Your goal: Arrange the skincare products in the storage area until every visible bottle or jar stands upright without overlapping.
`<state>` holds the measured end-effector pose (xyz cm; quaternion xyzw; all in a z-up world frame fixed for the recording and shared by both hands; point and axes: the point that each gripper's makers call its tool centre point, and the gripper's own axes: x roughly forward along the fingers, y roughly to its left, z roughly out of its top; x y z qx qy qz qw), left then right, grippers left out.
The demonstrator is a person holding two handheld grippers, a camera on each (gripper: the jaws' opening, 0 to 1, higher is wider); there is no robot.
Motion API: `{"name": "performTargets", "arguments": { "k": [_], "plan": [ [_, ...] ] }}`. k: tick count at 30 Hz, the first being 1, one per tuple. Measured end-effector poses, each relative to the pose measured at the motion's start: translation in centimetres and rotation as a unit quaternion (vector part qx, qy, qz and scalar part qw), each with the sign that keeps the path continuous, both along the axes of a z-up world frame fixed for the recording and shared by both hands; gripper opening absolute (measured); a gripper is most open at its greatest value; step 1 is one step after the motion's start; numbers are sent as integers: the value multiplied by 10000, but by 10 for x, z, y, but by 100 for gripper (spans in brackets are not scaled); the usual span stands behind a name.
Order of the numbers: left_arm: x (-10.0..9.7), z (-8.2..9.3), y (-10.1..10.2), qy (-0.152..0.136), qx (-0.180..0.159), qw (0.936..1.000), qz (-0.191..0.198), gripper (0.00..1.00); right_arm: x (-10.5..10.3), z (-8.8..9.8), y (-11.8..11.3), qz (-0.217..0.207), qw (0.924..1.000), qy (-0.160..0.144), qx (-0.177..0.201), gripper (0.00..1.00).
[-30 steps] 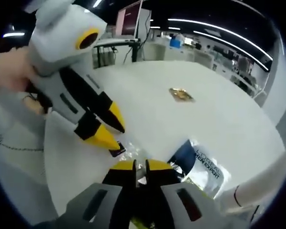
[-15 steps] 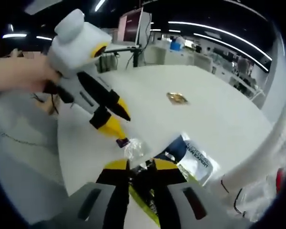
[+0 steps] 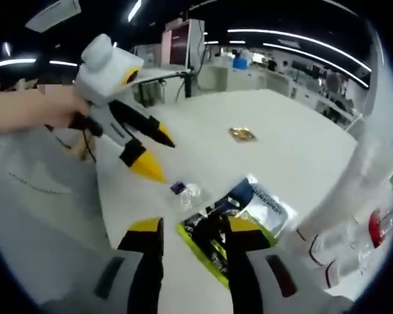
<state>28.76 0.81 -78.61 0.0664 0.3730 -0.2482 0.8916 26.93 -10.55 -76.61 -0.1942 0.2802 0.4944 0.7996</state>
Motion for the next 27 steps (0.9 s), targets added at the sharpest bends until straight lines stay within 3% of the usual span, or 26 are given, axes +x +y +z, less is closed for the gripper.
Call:
{"name": "performTargets", "arguments": {
  "k": [10, 27],
  "plan": [
    [-19, 17, 0, -52, -233, 9996, 165, 57, -8, 20, -22, -277, 9993, 65, 243, 56],
    [-58, 38, 9, 1, -499, 9984, 270, 75, -9, 45, -94, -1418, 9878, 159, 618, 87]
  ]
}}
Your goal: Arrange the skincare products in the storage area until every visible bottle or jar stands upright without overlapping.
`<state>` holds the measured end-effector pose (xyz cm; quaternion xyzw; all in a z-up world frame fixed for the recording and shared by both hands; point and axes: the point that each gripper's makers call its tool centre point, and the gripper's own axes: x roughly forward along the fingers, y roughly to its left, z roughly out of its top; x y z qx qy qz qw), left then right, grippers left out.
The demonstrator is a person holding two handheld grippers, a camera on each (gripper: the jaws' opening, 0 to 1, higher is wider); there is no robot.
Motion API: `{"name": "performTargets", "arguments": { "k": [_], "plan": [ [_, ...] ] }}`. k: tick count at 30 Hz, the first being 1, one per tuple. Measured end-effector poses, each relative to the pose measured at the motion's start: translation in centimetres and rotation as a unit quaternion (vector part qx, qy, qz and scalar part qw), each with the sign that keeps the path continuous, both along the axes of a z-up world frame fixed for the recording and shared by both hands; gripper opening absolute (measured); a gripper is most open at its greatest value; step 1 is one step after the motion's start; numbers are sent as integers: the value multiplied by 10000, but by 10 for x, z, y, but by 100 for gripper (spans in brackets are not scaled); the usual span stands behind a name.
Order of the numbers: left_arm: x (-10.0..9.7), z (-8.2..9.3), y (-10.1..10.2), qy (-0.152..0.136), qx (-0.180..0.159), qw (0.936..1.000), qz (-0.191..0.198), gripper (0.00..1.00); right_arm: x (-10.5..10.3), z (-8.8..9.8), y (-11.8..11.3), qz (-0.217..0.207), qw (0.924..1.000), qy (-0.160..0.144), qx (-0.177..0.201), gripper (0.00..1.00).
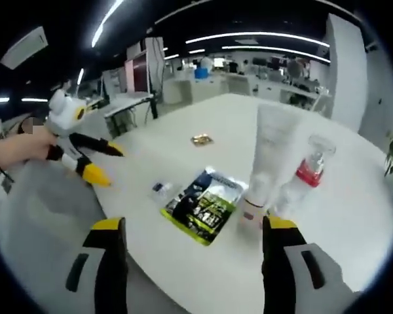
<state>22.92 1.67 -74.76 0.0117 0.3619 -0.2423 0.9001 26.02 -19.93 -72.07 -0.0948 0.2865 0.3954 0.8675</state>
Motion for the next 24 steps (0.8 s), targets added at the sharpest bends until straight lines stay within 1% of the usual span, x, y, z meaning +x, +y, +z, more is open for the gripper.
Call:
{"name": "performTargets", "arguments": {
  "k": [4, 5, 7, 11, 12, 14, 15, 17, 19, 20, 22, 24],
  "plan": [
    [-6, 2, 7, 50, 6, 10000, 29, 78, -1, 2, -13, -267, 9996, 85, 102, 91],
    [-7, 3, 9, 55, -1, 10000, 40, 79, 0, 6, -17, -360, 9992, 70, 163, 91],
    [-11, 8, 10, 45, -16, 10000, 51, 80, 0, 10, -24, -480, 9986, 20, 202, 91],
    [-15, 10, 12, 44, -76, 9999, 106, 83, 1, 14, -34, -686, 9972, 7, 308, 91],
    [-16, 11, 11, 2, -93, 9999, 96, 83, -1, 14, -36, -746, 9964, 58, 394, 91],
    [-17, 15, 10, -42, -105, 9999, 55, 89, -5, 14, -42, -900, 9946, 86, 501, 91],
    [-18, 19, 10, -76, -115, 9999, 38, 92, -5, 14, -43, -911, 9945, 80, 511, 91],
    [-19, 20, 10, -92, -133, 9999, 19, 94, -7, 16, -46, -1051, 9926, 118, 603, 90],
    [-20, 20, 11, -86, -136, 9999, -5, 95, -3, 19, -48, -1134, 9917, -25, 598, 90],
    [-20, 20, 11, -83, -127, 9999, -14, 95, -2, 19, -47, -1155, 9915, -23, 604, 90],
    [-20, 21, 13, -67, -98, 9999, -13, 96, -3, 17, -45, -1128, 9919, 21, 576, 90],
    [-18, 20, 19, -39, -81, 10000, 14, 96, -4, 17, -44, -1085, 9927, 31, 524, 90]
  ]
}}
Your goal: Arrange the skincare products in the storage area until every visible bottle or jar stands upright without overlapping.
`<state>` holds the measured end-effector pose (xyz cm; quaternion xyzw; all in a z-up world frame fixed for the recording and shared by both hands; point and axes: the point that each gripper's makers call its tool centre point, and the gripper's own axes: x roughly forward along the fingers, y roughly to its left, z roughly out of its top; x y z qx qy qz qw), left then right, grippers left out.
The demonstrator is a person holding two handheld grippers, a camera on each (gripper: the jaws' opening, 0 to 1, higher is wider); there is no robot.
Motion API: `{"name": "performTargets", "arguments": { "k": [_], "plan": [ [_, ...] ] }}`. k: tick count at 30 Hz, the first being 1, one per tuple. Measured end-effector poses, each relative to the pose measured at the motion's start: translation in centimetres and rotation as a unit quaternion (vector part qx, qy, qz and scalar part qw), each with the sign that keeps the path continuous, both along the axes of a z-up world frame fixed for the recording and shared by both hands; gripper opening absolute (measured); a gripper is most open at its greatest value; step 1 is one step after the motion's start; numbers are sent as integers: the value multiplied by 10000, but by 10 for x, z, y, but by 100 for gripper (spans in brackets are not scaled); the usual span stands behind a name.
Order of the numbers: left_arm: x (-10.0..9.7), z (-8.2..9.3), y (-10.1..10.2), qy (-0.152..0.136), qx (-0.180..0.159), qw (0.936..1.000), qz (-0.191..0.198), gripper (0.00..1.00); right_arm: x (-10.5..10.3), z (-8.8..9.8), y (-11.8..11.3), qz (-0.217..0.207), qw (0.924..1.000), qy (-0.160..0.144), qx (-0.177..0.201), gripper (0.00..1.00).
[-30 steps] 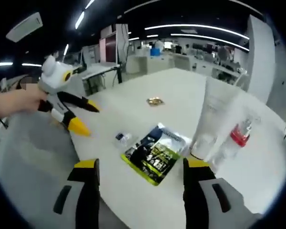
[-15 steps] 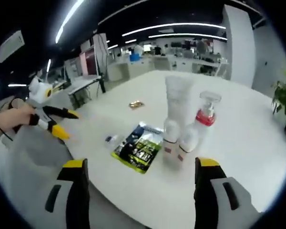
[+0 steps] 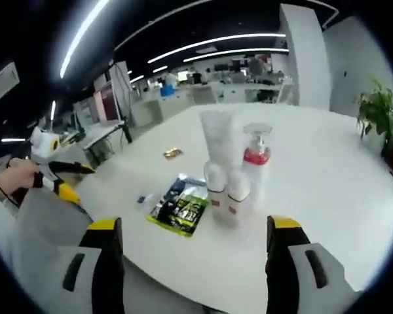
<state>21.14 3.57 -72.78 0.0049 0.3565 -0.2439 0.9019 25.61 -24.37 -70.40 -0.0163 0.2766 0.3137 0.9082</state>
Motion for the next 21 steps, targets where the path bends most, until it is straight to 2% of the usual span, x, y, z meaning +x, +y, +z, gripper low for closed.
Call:
{"name": "performTargets", "arguments": {
  "k": [11, 15, 21],
  "plan": [
    [12, -7, 1, 140, 78, 9999, 12, 95, -3, -9, -2, 100, 9996, 79, -263, 90],
    [25, -11, 2, 224, 188, 9996, 35, 96, -3, -10, -3, 146, 9994, 56, -298, 90],
    [54, -13, 0, 251, 233, 9994, 12, 97, -2, -16, -1, 227, 9988, 107, -427, 92]
  ]
}}
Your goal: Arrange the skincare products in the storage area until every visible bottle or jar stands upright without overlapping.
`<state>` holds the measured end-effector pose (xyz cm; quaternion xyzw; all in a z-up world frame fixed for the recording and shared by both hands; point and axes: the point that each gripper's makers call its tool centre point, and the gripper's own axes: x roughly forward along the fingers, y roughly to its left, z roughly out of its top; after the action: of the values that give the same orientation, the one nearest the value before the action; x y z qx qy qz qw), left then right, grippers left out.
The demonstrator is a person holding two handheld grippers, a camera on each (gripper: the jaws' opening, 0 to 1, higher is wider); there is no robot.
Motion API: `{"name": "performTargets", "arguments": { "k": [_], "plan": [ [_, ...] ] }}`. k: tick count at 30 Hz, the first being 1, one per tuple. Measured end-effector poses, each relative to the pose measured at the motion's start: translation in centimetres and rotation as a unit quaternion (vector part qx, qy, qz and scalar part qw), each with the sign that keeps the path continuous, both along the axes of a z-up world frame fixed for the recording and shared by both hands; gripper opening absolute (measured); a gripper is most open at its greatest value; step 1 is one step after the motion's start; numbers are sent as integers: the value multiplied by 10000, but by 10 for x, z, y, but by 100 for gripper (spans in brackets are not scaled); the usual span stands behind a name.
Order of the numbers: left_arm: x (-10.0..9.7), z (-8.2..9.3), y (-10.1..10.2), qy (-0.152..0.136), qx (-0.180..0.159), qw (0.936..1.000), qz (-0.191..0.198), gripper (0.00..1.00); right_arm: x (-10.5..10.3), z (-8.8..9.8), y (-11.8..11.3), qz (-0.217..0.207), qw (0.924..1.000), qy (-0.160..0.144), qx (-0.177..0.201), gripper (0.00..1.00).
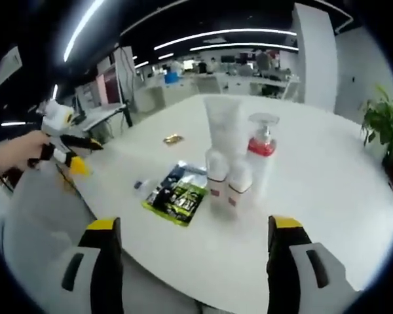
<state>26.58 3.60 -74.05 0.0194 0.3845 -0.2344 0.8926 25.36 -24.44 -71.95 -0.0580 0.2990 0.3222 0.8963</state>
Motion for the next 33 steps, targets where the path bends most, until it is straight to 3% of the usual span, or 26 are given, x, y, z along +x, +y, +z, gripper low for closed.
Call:
{"name": "performTargets", "arguments": {
  "k": [14, 20, 30, 33],
  "plan": [
    [59, -18, -4, 227, 237, 9994, 90, 97, 1, -2, -4, -208, 9993, 208, 231, 94],
    [90, -23, 4, 342, 258, 9988, 254, 95, -1, -6, -3, -189, 9990, 323, 242, 93],
    [118, -35, 10, 549, 566, 9963, 343, 92, -1, -10, -2, -179, 9983, 465, 292, 92],
    [140, -42, 12, 523, 599, 9960, 416, 90, -2, -12, -3, -184, 9981, 526, 279, 92]
  ]
}}
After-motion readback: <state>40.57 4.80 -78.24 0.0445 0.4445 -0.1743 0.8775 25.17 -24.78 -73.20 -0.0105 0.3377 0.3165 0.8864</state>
